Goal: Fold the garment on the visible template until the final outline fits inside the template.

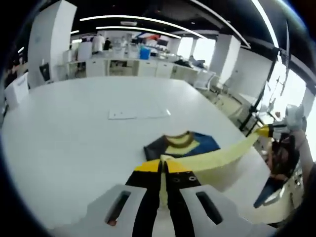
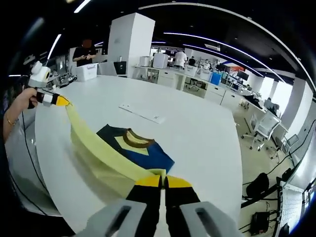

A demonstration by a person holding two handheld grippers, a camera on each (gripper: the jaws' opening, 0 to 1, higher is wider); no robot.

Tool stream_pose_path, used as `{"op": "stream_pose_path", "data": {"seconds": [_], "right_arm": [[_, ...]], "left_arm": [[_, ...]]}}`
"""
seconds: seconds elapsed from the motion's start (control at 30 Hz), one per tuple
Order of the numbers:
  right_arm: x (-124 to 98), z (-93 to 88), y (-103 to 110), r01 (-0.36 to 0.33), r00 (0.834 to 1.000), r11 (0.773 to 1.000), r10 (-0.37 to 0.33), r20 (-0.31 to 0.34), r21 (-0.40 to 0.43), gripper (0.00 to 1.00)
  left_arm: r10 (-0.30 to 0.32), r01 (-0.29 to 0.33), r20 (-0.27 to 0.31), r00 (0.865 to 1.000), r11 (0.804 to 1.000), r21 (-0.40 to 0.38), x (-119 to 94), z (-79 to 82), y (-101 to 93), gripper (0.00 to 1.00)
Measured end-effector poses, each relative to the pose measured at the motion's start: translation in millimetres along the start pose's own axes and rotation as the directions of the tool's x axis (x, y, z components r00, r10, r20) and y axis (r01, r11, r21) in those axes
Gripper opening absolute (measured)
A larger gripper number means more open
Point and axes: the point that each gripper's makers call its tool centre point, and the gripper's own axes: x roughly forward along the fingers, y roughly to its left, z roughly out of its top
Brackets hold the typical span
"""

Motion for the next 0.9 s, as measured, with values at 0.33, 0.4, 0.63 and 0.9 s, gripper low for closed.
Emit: {"op": "stream_pose_path", "data": {"seconds": [0.33,0.4,0.63,0.9], "right_arm": [[34.4,20.2,-26.4,0.039,0.998,0.996,-0.042,0.038,0.079,0.00],[43.5,25.1,-28.0,0.030,0.998,0.996,-0.034,0.043,0.081,0.00],[81.8,27.5,-42.0,0.048,0.998,0.992,-0.052,0.031,0.114,0.00],[124.1,13.3,-52.7,0.075,0.997,0.984,-0.072,-0.023,0.160,0.00]], "left_arm": [[0.045,-0.039,0.075,0.996,0.997,-0.070,39.8,24.1,16.5,0.00],[0.054,-0.048,0.084,0.995,0.996,-0.077,47.1,26.9,19.1,0.00],[0.070,-0.057,0.105,0.992,0.991,-0.123,75.8,29.7,32.7,0.00],[0.078,-0.062,0.082,0.994,0.981,-0.183,114.4,19.3,48.3,0.00]]}}
